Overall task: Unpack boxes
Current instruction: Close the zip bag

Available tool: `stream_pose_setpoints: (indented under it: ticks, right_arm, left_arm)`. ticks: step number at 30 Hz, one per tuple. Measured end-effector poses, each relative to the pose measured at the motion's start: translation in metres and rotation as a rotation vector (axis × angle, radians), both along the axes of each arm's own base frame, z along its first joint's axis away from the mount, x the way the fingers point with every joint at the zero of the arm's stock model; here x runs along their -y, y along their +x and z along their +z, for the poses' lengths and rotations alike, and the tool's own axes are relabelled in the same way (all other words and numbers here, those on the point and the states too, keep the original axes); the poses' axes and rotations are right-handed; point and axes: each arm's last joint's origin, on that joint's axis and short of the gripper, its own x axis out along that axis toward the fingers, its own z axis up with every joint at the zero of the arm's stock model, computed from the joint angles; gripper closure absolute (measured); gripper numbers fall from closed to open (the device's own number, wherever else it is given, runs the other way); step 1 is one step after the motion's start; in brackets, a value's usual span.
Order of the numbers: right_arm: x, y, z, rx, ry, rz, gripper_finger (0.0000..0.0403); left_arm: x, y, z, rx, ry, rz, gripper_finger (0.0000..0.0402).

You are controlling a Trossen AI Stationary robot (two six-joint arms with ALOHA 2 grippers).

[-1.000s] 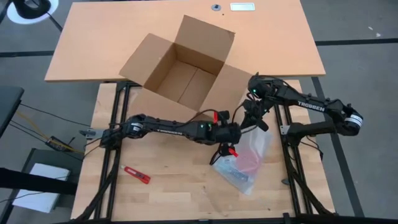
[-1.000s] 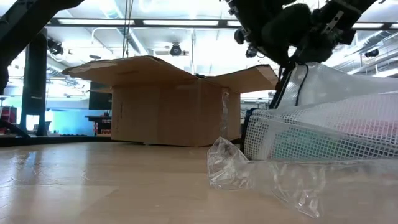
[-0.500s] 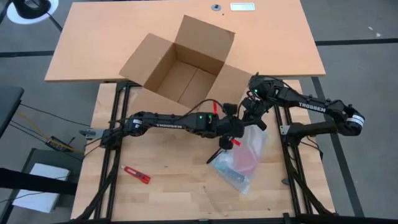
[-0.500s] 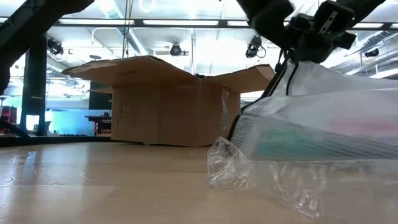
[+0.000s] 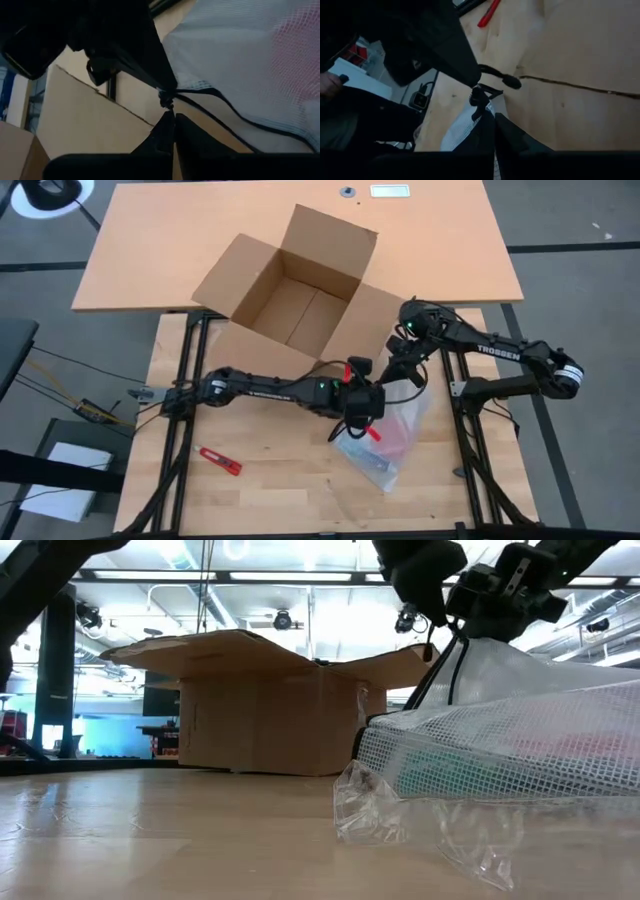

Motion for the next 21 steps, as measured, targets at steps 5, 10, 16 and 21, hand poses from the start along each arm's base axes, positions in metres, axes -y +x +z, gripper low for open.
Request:
stream_pose_setpoints:
  ticks: [5, 10, 16, 21]
  right_arm:
    - [-0.002, 0.002, 0.000, -0.006, 0.018, -0.001, 0.0403]
    - [-0.009, 0.007, 0.002, -0.003, -0.001, 0.028, 0.0403]
    - [-0.015, 0.010, -0.002, -0.052, -0.037, 0.012, 0.0403]
    - [-0.017, 0.012, -0.002, -0.050, -0.092, 0.022, 0.0403]
  left_arm:
    - [0.006, 0.001, -0.009, -0.002, -0.018, -0.009, 0.0389]
    - [-0.015, 0.003, 0.011, 0.169, -0.213, 0.188, 0.0377]
    - [-0.058, 0.001, 0.028, 0.243, -0.826, 0.251, 0.0342]
    - [-0.077, -0.001, 0.031, 0.188, -0.972, 0.209, 0.0288]
